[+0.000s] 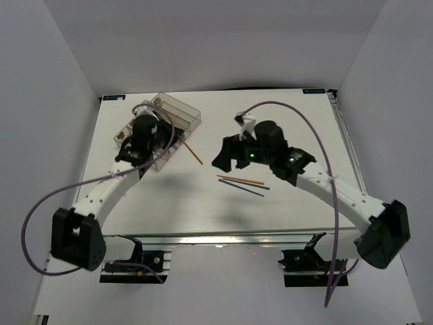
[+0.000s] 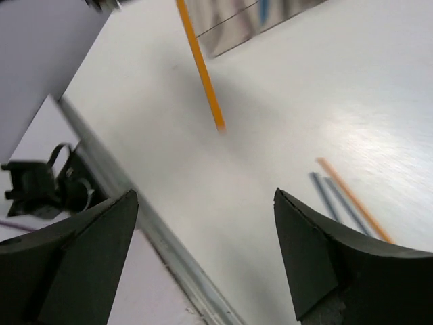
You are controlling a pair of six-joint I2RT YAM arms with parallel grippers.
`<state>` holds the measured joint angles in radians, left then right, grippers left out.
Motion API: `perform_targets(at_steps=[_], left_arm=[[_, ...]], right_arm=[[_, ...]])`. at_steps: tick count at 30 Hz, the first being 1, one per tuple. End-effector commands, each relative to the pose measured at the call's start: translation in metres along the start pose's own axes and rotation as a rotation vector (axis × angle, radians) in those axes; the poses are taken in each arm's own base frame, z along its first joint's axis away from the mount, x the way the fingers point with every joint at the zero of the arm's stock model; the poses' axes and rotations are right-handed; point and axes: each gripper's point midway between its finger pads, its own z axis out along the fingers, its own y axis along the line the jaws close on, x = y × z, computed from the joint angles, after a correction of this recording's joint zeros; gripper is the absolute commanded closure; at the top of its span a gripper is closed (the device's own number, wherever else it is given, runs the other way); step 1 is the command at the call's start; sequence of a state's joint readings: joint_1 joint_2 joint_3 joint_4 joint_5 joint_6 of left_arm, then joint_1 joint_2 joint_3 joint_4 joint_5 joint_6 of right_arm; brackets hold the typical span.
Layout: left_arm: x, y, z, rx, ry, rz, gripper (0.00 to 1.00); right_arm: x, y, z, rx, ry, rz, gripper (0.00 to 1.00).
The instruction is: Sort the eating utensils into containers
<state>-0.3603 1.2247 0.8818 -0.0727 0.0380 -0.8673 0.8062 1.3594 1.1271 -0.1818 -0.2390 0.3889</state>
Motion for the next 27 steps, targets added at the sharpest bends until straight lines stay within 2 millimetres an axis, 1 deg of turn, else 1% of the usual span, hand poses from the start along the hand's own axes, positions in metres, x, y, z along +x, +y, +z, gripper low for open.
perform_targets(at_steps=[1, 2, 3, 4, 5, 6, 7, 8, 10, 11, 12, 13, 14, 17, 18, 19, 21, 23, 24, 27], left_arm=[[-0.069, 0.046, 0.031, -0.231, -0.133, -0.017, 1.0], [-0.081, 0.049, 0.042, -0.236, -0.142, -0.031, 1.0], [-0.093, 0.056, 0.053, -0.255, -0.149, -0.057, 1.0], [-0.117, 0.066, 0.076, -0.276, -0.166, -0.077, 1.0], [-0.129, 0.069, 0.087, -0.288, -0.177, -0.082, 1.0], [-0.141, 0.072, 0.099, -0.301, -0.192, -0.096, 1.0], [-0.179, 0.054, 0.107, -0.266, -0.257, -0.101, 1.0], [-0.171, 0.08, 0.136, -0.324, -0.218, -0.119, 1.0], [-0.188, 0.086, 0.161, -0.328, -0.233, -0.149, 1.0], [-0.199, 0.085, 0.185, -0.303, -0.242, -0.155, 1.0], [-0.204, 0.086, 0.196, -0.295, -0.252, -0.169, 1.0], [-0.208, 0.088, 0.206, -0.289, -0.257, -0.178, 1.0], [-0.212, 0.091, 0.226, -0.266, -0.261, -0.186, 1.0], [-0.214, 0.095, 0.25, -0.233, -0.28, -0.218, 0.98], [-0.208, 0.102, 0.26, -0.225, -0.271, -0.235, 0.95], [-0.209, 0.102, 0.265, -0.206, -0.279, -0.239, 0.94], [-0.2, 0.108, 0.272, -0.203, -0.259, -0.254, 0.92], [-0.198, 0.107, 0.274, -0.18, -0.26, -0.261, 0.9], [-0.193, 0.11, 0.275, -0.184, -0.253, -0.262, 0.88], [-0.186, 0.112, 0.274, -0.198, -0.234, -0.248, 0.65]], right_arm=[[-0.021, -0.039, -0.042, 0.156, -0.107, 0.039, 0.14], [-0.02, -0.049, -0.055, 0.188, -0.125, 0.051, 0.11], [-0.019, -0.052, -0.061, 0.199, -0.132, 0.047, 0.11], [-0.019, -0.055, -0.067, 0.209, -0.138, 0.034, 0.11], [-0.016, -0.058, -0.075, 0.229, -0.139, 0.031, 0.11], [-0.014, -0.058, -0.078, 0.233, -0.137, 0.022, 0.11], [-0.013, -0.059, -0.081, 0.24, -0.134, 0.007, 0.11], [-0.012, -0.059, -0.084, 0.242, -0.136, 0.001, 0.11], [-0.006, -0.061, -0.086, 0.249, -0.121, -0.001, 0.11], [-0.004, -0.06, -0.087, 0.239, -0.117, -0.003, 0.11], [0.0, -0.061, -0.086, 0.237, -0.112, -0.001, 0.11], [0.003, -0.06, -0.086, 0.229, -0.105, -0.001, 0.11], [0.005, -0.059, -0.086, 0.219, -0.103, 0.001, 0.11], [0.013, -0.061, -0.085, 0.219, -0.093, 0.003, 0.11], [0.014, -0.062, -0.086, 0.22, -0.091, -0.001, 0.11], [0.016, -0.063, -0.086, 0.223, -0.088, -0.004, 0.11], [0.015, -0.064, -0.09, 0.237, -0.091, -0.018, 0.11], [0.014, -0.065, -0.092, 0.246, -0.098, -0.024, 0.11], [0.014, -0.066, -0.092, 0.249, -0.098, -0.029, 0.11], [0.013, -0.068, -0.091, 0.257, -0.098, -0.036, 0.11]])
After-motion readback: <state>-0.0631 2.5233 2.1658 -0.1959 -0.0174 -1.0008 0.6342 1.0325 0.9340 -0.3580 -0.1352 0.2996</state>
